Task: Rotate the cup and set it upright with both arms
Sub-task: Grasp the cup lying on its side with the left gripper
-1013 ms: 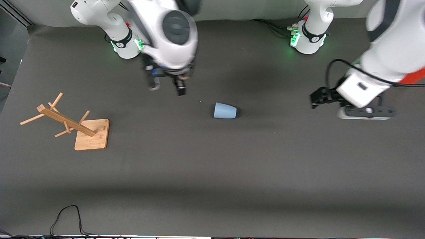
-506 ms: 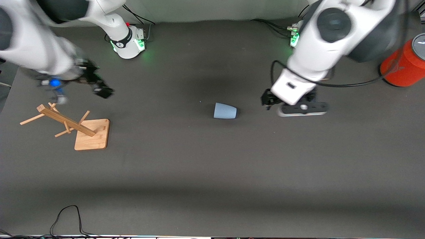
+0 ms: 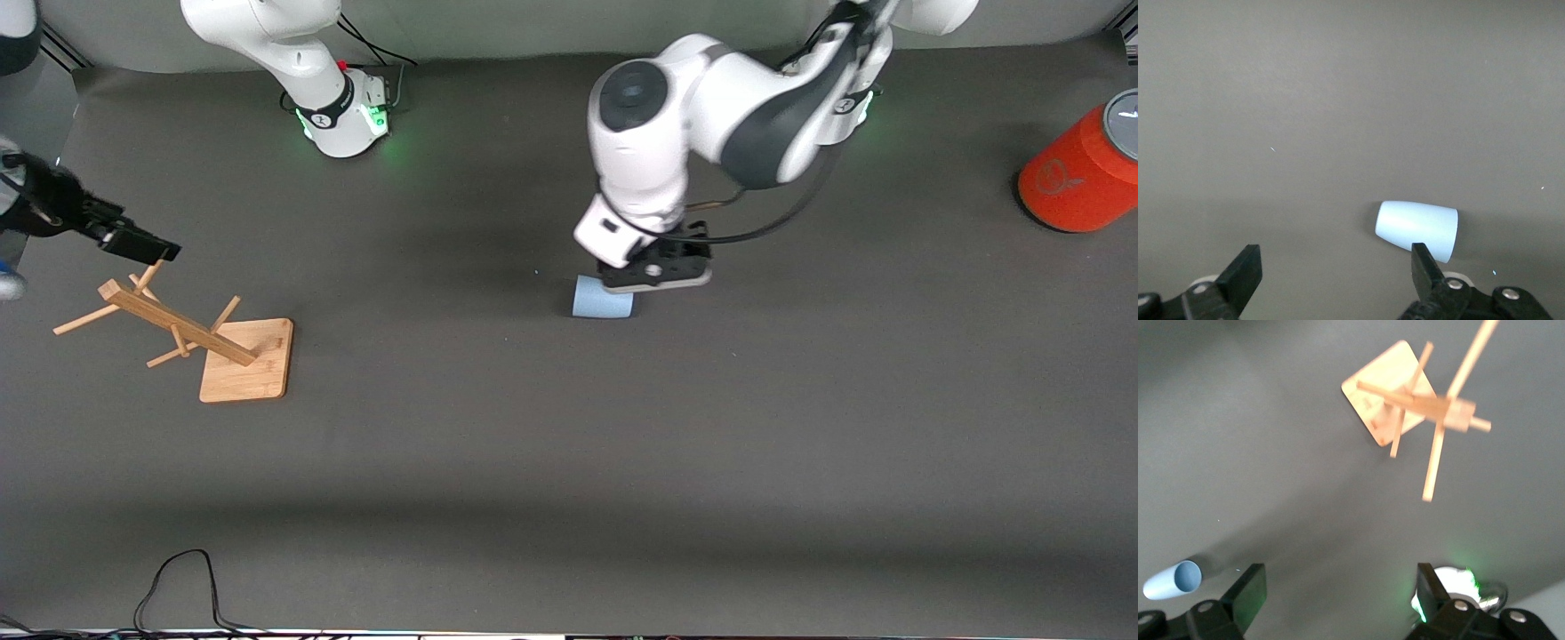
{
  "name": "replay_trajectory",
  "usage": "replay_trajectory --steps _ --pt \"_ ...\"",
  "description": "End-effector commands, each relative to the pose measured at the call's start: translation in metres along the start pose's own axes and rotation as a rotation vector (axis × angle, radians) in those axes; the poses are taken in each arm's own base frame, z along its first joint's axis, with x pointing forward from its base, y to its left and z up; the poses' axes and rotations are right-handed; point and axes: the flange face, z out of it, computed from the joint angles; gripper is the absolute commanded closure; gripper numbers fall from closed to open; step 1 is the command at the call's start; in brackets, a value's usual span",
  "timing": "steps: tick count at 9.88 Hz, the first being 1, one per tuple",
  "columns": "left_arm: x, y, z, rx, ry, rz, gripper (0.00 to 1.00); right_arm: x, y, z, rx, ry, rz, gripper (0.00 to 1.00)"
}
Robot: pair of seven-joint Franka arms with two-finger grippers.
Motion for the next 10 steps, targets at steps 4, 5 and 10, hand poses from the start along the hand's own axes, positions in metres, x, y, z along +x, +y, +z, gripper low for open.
replay_trajectory --steps 4,5,10 --pt "-0.051 0.11 0.092 0.126 0.071 0.0 0.0 0.023 0.006 0.0 0.014 0.186 -0.429 0.0" --pt "-0.064 0.125 0.106 0.146 0.086 0.008 0.0 0.027 0.003 0.0 0.017 0.215 -0.47 0.0" --pt "-0.082 0.143 0.17 0.22 0.111 0.04 0.01 0.035 0.004 0.004 0.027 0.23 -0.478 0.0"
